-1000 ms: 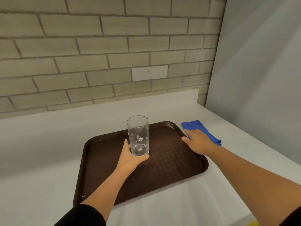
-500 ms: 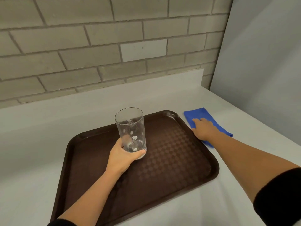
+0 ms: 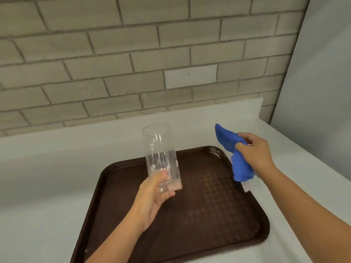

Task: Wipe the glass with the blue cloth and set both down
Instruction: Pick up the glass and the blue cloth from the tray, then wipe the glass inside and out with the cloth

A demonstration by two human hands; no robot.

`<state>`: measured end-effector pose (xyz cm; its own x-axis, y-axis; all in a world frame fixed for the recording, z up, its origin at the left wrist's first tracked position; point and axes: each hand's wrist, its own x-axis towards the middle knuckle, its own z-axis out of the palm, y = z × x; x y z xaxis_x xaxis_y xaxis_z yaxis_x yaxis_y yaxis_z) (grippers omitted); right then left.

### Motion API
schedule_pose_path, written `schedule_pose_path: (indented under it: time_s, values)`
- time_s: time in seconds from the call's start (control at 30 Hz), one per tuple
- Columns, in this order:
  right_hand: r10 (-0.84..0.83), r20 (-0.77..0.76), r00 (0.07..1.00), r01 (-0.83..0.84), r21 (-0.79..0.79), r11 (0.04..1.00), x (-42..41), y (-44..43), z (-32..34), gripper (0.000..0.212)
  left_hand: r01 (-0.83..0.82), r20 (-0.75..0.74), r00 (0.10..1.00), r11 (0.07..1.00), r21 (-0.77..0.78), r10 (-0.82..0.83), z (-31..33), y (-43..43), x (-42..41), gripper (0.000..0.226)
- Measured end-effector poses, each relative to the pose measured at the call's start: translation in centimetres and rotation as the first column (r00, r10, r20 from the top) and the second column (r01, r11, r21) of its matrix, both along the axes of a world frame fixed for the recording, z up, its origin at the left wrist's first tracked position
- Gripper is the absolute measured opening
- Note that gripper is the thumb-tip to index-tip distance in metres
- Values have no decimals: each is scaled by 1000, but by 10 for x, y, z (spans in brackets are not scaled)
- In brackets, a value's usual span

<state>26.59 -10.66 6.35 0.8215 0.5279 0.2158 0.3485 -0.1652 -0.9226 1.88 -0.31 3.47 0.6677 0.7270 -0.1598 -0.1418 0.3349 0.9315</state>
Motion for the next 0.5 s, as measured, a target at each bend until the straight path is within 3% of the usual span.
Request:
schedule_pose_path:
  time_s: [0.1,0.17,0.23,0.3,0.4,0.5]
  values:
    - [144,53,988,-153,260,953,-65,1,40,41,41,81,996,997,-68,-35,17,-9,1,48]
    - [257,212,943,-315,320,894,-111,-5,50,40,66,130,990,991,-118,-50,27,-14,-1,51]
    - [387,422,820,-496,186,848,-154,-8,44,38,111,200,976,983,-144,-81,33,-25,-5,34]
    - [434,646,628,-545,-33,838,-180,-7,33,41,46,253,968,983,-178,0,32,-32,-12,23]
    - [530,662,530,-585,-166,794,-188,7,42,47,42,358,933,982,-187,29,37,-32,-27,30]
    - [599,633,491,-683,-146,715,-187,28,62,45,47,363,932,991,-124,1,53,-25,-41,45]
